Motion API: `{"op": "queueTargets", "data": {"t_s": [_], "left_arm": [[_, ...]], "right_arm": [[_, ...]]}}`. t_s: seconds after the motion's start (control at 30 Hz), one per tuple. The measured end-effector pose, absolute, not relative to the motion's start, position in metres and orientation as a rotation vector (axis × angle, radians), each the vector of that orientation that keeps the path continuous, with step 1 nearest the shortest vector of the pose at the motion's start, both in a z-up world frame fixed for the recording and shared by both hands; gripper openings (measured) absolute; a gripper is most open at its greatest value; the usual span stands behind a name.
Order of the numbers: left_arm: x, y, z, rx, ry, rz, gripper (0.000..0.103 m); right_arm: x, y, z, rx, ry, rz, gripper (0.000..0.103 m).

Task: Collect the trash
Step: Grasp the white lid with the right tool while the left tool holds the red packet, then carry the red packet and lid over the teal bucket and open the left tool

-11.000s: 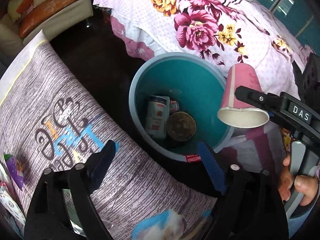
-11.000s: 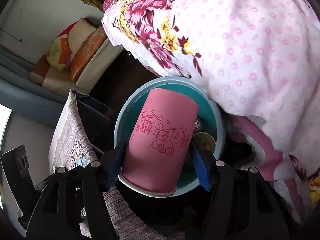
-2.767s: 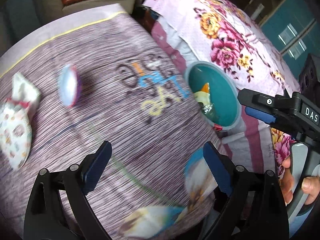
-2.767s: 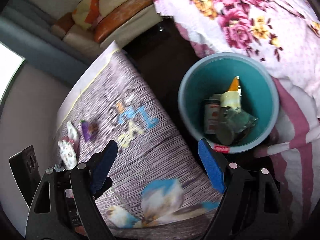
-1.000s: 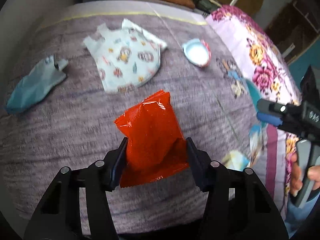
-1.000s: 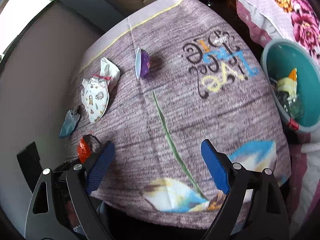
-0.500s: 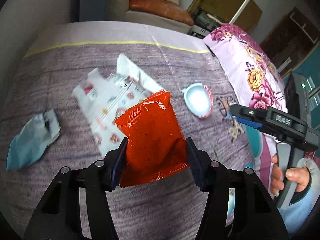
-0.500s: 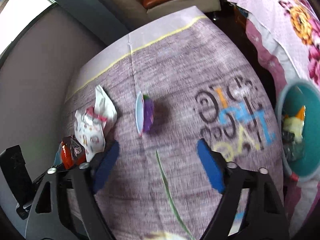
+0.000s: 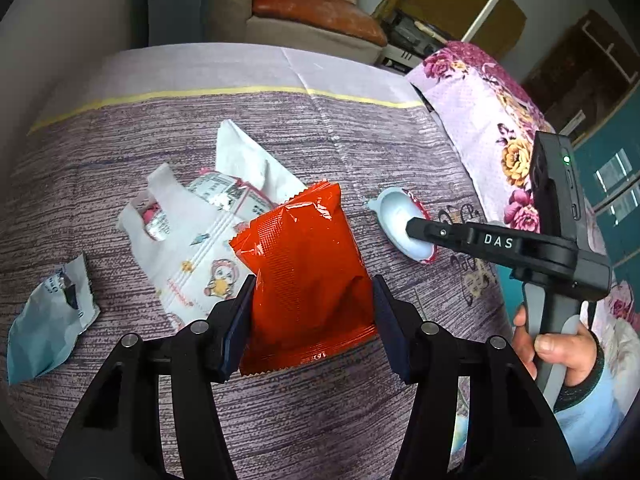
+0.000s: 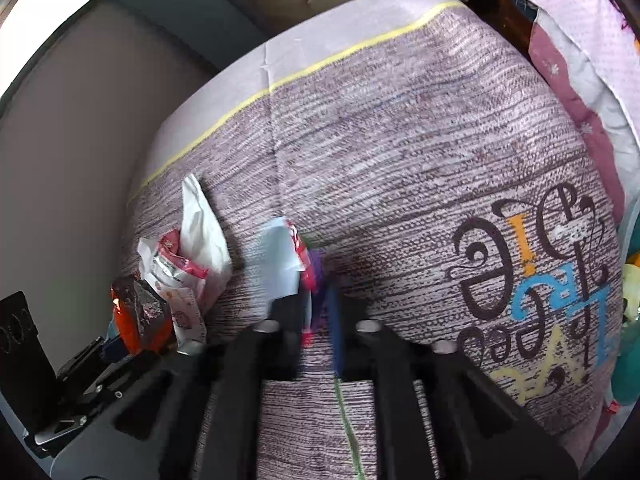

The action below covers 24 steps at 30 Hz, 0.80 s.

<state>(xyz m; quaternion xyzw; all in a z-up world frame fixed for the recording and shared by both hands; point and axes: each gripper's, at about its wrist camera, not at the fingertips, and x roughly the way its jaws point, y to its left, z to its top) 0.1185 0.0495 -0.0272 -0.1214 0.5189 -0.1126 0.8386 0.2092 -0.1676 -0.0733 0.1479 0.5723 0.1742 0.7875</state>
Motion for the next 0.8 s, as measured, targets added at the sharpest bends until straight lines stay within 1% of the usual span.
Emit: {"op": "queueTargets", "data": {"t_s": [0.33,0.8], "left_arm": [[0.128,0.003,-0.028,-0.191,1.113,-0.3,0.057],[0.13,-0.104,-0.017,-0.02,1.115,-0.433,0.057]], "right_arm": [[0.182,-0.218,-0.056,0.393,1.147,0.331,0.004],[0.127,-0.325,-0.021,0.506,1.007,0.207,0.004]]}}
